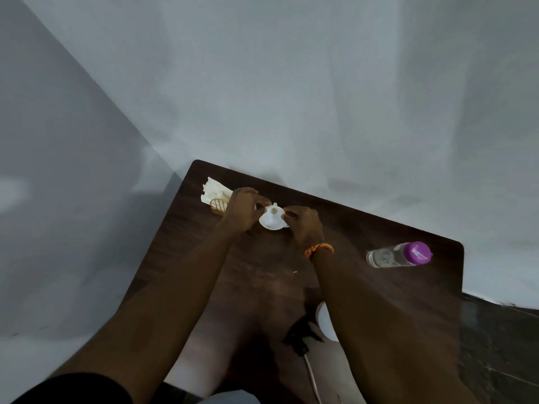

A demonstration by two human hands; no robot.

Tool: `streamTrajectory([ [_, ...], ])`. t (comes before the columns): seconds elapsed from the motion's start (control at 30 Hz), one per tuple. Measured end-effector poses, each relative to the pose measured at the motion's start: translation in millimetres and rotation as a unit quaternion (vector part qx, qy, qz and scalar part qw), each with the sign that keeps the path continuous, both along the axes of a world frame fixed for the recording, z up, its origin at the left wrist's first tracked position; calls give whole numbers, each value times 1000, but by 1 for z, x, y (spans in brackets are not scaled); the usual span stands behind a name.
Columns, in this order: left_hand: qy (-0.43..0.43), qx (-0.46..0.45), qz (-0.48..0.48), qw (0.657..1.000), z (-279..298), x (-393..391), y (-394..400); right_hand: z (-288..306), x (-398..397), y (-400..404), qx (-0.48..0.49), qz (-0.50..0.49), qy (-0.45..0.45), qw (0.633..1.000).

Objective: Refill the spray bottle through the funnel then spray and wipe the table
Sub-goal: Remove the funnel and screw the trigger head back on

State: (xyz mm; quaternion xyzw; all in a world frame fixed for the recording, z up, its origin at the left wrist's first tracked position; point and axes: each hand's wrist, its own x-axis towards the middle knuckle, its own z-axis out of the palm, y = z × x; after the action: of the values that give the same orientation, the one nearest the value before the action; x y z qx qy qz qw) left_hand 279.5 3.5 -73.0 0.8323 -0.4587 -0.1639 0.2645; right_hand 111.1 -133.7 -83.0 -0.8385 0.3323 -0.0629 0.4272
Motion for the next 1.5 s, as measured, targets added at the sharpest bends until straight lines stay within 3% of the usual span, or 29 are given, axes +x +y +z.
streamTrajectory([
  [0.2,-8,35,-19,999,-18,6,2,-7,5,7,-6,0,34,999],
  [0.63,-69,112,-60,990,1,-5,-1,3,-9,12,-2,-10,57,998],
  [0.8,-85,97,-68,989,18,-20,4,17,-27,12,-2,-22,45,999],
  [0.9,-92,41,-50,994,29,-39,9,28,-40,12,-8,-49,10,999],
  [1.03,-64,-10,3,998,43,-90,23,37,-67,17,-43,-54,-24,997],
  [1.13,-84,-13,-22,996,39,-132,37,39,-91,24,-65,-53,-43,995],
  [1.23,20,-2,-9,1000,34,-176,54,42,-114,32,-72,-61,-63,994],
  [1.33,152,114,9,982,30,-214,65,47,-137,38,-69,-69,-80,992],
  [1.4,181,203,-32,962,19,-235,73,50,-151,43,-64,-68,-87,992],
  [1.5,192,254,-31,948,5,-267,83,51,-175,50,-56,-51,-87,993],
])
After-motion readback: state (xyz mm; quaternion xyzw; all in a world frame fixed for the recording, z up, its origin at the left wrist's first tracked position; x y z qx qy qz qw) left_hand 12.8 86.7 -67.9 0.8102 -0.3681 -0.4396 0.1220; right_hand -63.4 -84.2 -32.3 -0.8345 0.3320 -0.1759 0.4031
